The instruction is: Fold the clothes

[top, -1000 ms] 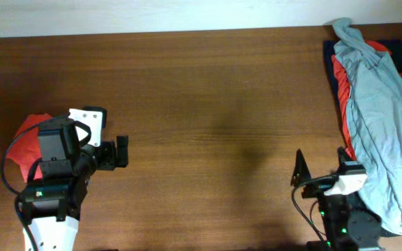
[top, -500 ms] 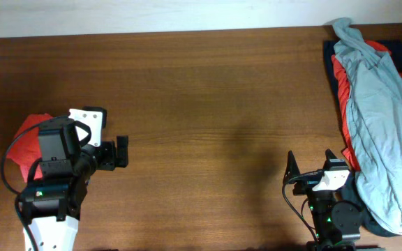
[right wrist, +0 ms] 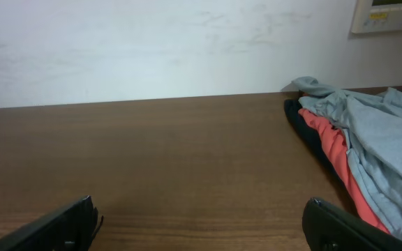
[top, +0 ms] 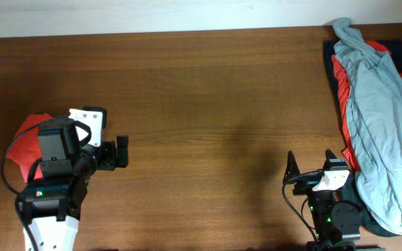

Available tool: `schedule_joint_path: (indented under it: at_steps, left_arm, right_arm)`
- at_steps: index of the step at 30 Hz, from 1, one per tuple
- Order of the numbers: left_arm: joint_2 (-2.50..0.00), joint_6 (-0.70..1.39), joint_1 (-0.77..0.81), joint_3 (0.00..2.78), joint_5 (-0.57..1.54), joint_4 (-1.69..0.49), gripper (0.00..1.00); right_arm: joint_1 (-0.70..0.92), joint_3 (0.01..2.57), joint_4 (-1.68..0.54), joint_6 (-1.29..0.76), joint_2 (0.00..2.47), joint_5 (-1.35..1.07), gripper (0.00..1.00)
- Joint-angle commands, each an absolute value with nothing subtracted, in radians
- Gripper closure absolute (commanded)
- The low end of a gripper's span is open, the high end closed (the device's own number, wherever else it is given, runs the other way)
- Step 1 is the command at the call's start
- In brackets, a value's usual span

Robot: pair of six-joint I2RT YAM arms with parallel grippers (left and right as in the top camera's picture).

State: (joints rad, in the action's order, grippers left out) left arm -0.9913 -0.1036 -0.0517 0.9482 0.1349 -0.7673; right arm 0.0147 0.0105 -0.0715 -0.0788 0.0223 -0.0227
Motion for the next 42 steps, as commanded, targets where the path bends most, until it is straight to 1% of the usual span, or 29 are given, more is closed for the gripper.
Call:
schedule_joint_path:
  at_steps: [1, 4, 7, 11, 14, 17, 18, 22, 27, 30, 35, 38, 40, 42]
  left_arm:
    - [-0.961, -0.091, 0.007, 0.946, 0.13, -0.772, 0.01]
    - [-0.913, -0.091, 0.038, 0.945, 0.13, -0.772, 0.01]
    - [-0.806, -0.091, 0.049, 0.913, 0.13, -0.77, 0.01]
    - [-0.613, -0.104, 0.049, 0.785, 0.103, -0.764, 0.01]
    - [-0.499, -0.106, 0.049, 0.652, 0.075, -0.701, 0.01]
    - [-0.385, -0.105, 0.047, 0.472, 0.056, -0.5, 0.01]
    - [-0.325, -0.105, 0.047, 0.366, 0.065, -0.348, 0.01]
    - [-0.217, -0.106, 0.041, 0.174, 0.063, -0.017, 0.01]
    - [-0.139, -0.105, -0.015, 0.043, 0.063, 0.249, 0.01]
    - [-0.082, -0.105, -0.038, 0.008, 0.067, 0.261, 0.01]
    - [-0.007, -0.106, -0.04, 0.009, 0.063, 0.168, 0.01]
    - [-0.005, -0.106, -0.04, 0.009, 0.063, 0.056, 0.01]
    - [-0.005, -0.106, -0.04, 0.009, 0.063, -0.062, 0.01]
    - [-0.007, -0.105, -0.04, 0.009, 0.056, -0.074, 0.01]
  right_arm:
    - [0.02, 0.006, -0.078, -0.087, 0.013, -0.01, 0.01]
    - [0.02, 0.006, -0.078, -0.087, 0.013, -0.01, 0.01]
    - [0.02, 0.006, -0.078, -0.087, 0.013, -0.01, 0.01]
    - [0.02, 0.006, -0.078, -0.087, 0.013, -0.01, 0.01]
    - [0.02, 0.006, -0.078, -0.087, 0.013, -0.01, 0.01]
    - [0.02, 0.006, -0.078, -0.087, 0.013, -0.01, 0.02]
    - [0.02, 0.006, -0.078, -0.087, 0.013, -0.01, 0.01]
    - [0.02, 0.006, -0.078, -0.087, 0.013, -0.01, 0.01]
    - [0.02, 0.006, -0.078, -0.087, 0.013, -0.01, 0.01]
    - [0.02, 0.006, -0.078, -0.087, 0.013, -0.01, 0.01]
    - [0.02, 0.006, -0.078, -0.087, 0.013, -0.01, 0.01]
    - [0.02, 0.006, -0.078, -0.087, 0.013, -0.01, 0.01]
    - [0.02, 0.006, -0.078, -0.087, 0.013, -0.01, 0.01]
    - [0.02, 0.006, -0.078, -0.087, 0.013, -0.01, 0.01]
